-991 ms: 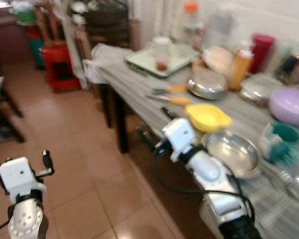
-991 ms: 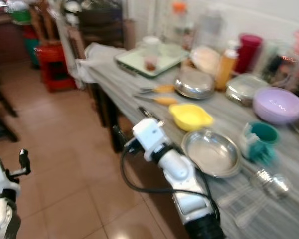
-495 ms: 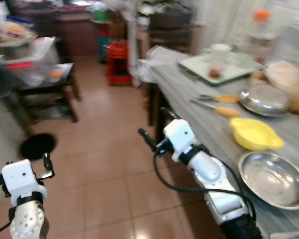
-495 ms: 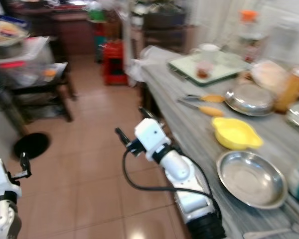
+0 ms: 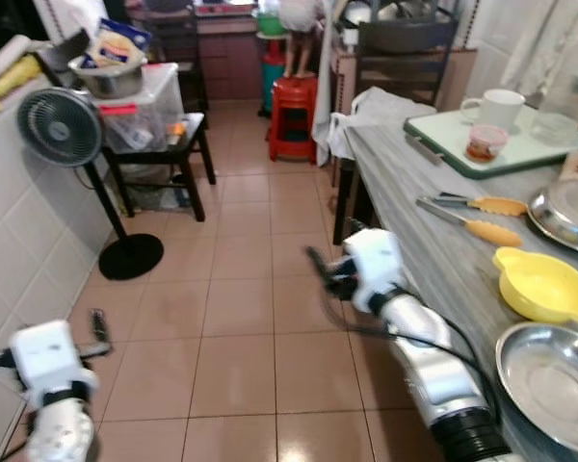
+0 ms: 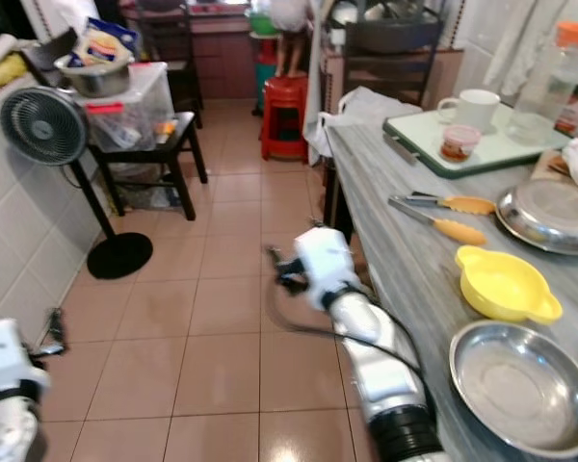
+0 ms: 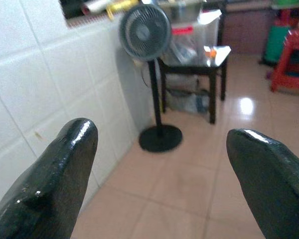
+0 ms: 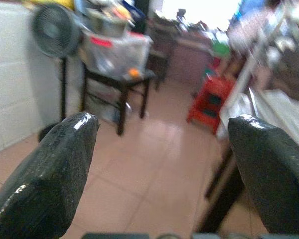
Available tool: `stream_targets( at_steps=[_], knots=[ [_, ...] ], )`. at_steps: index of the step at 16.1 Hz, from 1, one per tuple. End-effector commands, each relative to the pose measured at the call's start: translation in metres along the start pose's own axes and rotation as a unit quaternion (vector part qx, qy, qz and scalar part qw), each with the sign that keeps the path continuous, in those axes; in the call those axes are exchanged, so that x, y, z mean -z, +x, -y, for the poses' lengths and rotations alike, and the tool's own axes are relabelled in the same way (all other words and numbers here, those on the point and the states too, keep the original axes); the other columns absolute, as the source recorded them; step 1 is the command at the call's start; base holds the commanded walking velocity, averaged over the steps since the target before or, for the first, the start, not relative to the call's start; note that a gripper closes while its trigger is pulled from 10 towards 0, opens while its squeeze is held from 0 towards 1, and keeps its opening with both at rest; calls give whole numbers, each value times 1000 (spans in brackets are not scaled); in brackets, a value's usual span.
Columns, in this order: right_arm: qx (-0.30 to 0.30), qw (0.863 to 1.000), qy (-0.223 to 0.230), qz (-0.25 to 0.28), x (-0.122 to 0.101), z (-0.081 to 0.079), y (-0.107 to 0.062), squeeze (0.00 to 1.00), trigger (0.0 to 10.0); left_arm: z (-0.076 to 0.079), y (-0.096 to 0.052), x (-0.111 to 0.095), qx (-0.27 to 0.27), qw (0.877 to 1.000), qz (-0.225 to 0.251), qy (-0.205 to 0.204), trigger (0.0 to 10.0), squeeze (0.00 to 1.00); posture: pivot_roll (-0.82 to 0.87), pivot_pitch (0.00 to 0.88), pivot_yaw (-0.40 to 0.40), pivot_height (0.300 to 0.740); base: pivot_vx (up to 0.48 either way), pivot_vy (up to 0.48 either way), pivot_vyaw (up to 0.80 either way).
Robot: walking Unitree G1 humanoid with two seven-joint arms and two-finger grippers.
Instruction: Setting the table
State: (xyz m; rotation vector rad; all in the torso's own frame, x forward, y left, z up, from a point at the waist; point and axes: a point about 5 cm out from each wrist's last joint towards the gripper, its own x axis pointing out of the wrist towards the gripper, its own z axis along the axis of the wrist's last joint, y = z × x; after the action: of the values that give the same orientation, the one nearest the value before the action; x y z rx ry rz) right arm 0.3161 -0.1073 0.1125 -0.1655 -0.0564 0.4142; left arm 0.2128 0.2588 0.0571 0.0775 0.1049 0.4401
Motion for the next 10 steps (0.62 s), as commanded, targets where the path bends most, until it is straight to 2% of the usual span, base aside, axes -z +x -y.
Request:
stream_targets(
  at_steps=[1, 2, 3, 4, 6, 10],
  knots=[
    [-7, 1000, 24, -17, 7, -9, 3, 0, 10000, 1, -3, 12, 12, 1000, -24, 1, 10000, 0, -14, 0, 5, 740, 0, 0, 0],
    [-10, 999, 20, -31, 16, -11, 2, 0, 10000, 4, -6, 26, 21, 998, -53, -2, 10000, 0, -11, 0, 7, 740, 0, 0, 0],
    [-14, 999, 18, -36, 19, -12, 1, 0, 10000, 4, -7, 29, 21, 998, -59, -3, 10000, 0, -12, 0, 7, 740, 0, 0, 0],
    [-20, 999, 0, -50, 30, -16, -2, 0, 10000, 7, -14, 46, 40, 995, -91, 1, 10000, 0, -14, 0, 8, 740, 0, 0, 0],
    [-28, 996, -8, -83, 49, -22, -7, 0, 10000, 8, -23, 70, 53, 989, -139, 8, 10000, 0, -12, 0, 6, 740, 0, 0, 0],
    [-30, 989, -10, -147, 81, -28, -19, 0, 10000, 20, -34, 100, 102, 973, -205, 10, 10000, 0, -18, 0, 8, 740, 0, 0, 0]
  ],
)
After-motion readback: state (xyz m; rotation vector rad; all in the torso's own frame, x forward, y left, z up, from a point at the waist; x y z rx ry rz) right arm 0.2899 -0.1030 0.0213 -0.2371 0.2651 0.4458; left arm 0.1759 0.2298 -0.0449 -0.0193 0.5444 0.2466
